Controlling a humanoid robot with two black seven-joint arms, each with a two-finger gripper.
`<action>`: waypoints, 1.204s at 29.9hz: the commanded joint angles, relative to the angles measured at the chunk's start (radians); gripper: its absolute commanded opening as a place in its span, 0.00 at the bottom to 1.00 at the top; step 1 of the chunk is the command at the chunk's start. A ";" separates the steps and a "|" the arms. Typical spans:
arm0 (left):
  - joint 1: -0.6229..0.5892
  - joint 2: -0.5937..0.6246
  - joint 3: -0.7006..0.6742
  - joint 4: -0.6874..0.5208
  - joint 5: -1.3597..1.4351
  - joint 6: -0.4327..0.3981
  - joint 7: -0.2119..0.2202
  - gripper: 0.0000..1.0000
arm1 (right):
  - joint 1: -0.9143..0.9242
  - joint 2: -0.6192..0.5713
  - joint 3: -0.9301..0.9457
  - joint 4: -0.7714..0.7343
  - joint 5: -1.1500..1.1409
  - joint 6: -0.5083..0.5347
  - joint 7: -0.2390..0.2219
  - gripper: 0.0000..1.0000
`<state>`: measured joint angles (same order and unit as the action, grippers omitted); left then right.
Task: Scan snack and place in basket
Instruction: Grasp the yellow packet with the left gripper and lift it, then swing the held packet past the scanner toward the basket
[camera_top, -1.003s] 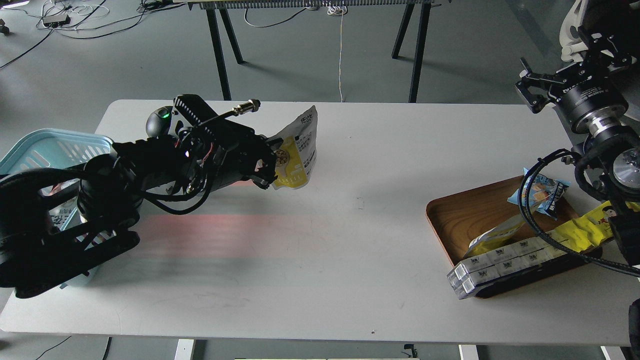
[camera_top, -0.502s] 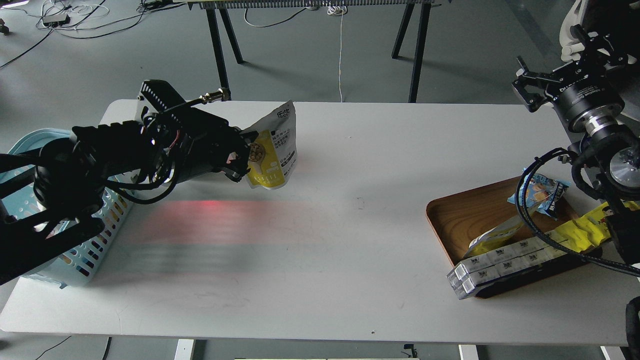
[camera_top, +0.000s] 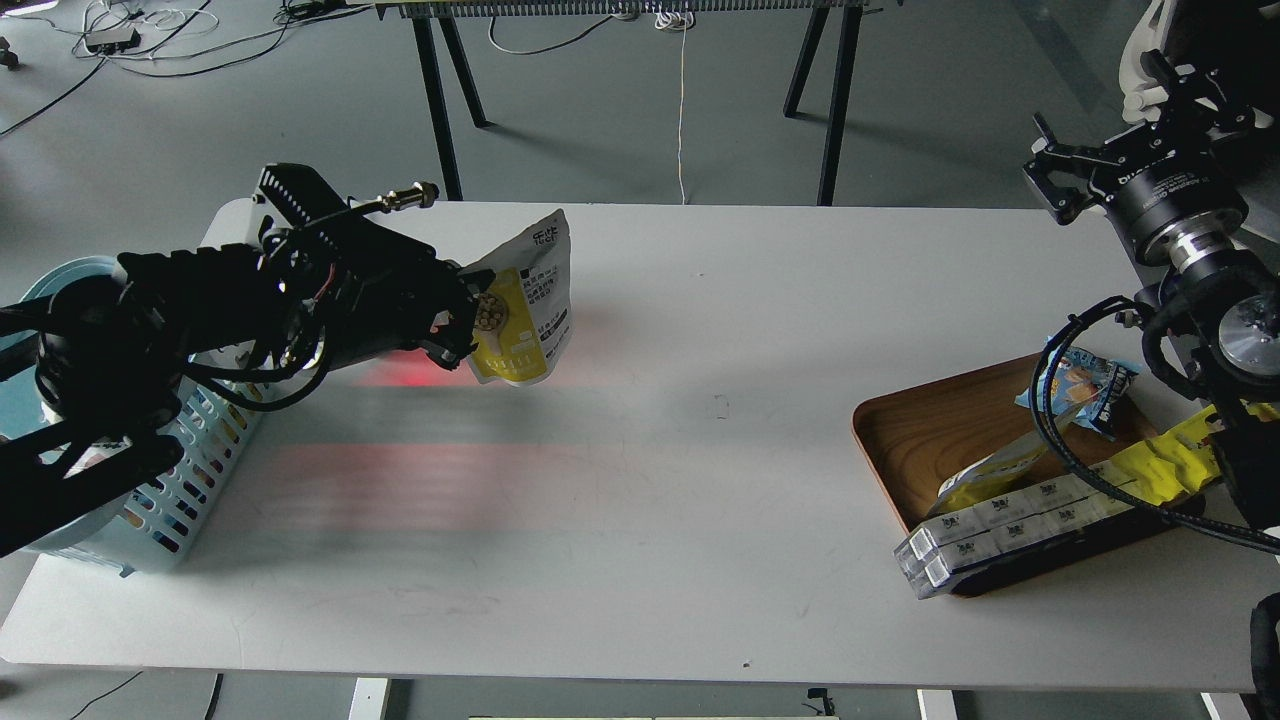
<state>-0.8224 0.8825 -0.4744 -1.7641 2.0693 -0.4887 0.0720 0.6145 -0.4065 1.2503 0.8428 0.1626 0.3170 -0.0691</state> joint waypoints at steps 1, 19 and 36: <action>-0.003 0.007 0.000 0.000 0.000 0.000 0.002 0.01 | 0.001 0.000 0.000 0.001 0.000 -0.001 0.000 0.99; -0.057 -0.008 0.006 0.006 0.000 0.000 0.003 0.01 | 0.005 0.011 -0.002 0.001 0.000 -0.001 0.000 0.99; -0.044 -0.005 0.088 0.072 0.006 0.000 0.017 0.01 | 0.007 0.011 -0.002 -0.001 0.000 -0.001 0.000 0.99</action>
<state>-0.8669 0.8773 -0.3992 -1.6924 2.0749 -0.4887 0.0882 0.6213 -0.3958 1.2487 0.8428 0.1626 0.3164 -0.0691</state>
